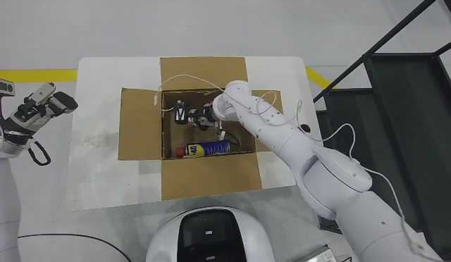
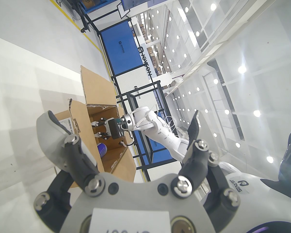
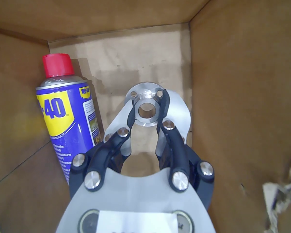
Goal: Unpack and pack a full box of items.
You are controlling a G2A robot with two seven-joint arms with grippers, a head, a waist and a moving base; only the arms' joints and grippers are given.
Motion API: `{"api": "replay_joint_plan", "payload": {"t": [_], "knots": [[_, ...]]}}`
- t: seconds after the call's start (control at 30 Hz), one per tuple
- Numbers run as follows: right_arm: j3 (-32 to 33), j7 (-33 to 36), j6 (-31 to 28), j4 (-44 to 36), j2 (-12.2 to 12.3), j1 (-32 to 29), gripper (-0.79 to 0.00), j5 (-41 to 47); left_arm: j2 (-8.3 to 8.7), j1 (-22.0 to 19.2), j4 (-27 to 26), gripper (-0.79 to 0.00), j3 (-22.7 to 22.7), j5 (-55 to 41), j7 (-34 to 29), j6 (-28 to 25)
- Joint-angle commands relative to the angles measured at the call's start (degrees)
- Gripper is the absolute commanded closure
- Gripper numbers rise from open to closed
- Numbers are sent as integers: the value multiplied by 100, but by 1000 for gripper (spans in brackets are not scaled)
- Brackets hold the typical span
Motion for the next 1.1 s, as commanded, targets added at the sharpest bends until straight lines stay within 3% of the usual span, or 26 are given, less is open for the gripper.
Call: {"api": "replay_joint_plan", "payload": {"t": [0.0, 0.27, 0.5, 0.67, 1.07], "knots": [[287, 261, 17, -624, 227, -237, 0, -23, 0, 0, 0, -785, 0, 0, 0, 0], [1806, 1679, -97, -3479, 1061, -1775, 0, 125, 0, 0, 0, -785, 0, 0, 0, 0], [2938, 2297, -61, -5157, 1456, -2945, 0, 370, 0, 0, 0, -785, 0, 0, 0, 0], [3405, 2228, 290, -5651, 1581, -3405, 0, 266, 0, 0, 0, -785, 0, 0, 0, 0], [3425, 2204, 315, -5669, 1585, -3422, 0, 263, 0, 0, 0, -785, 0, 0, 0, 0]]}}
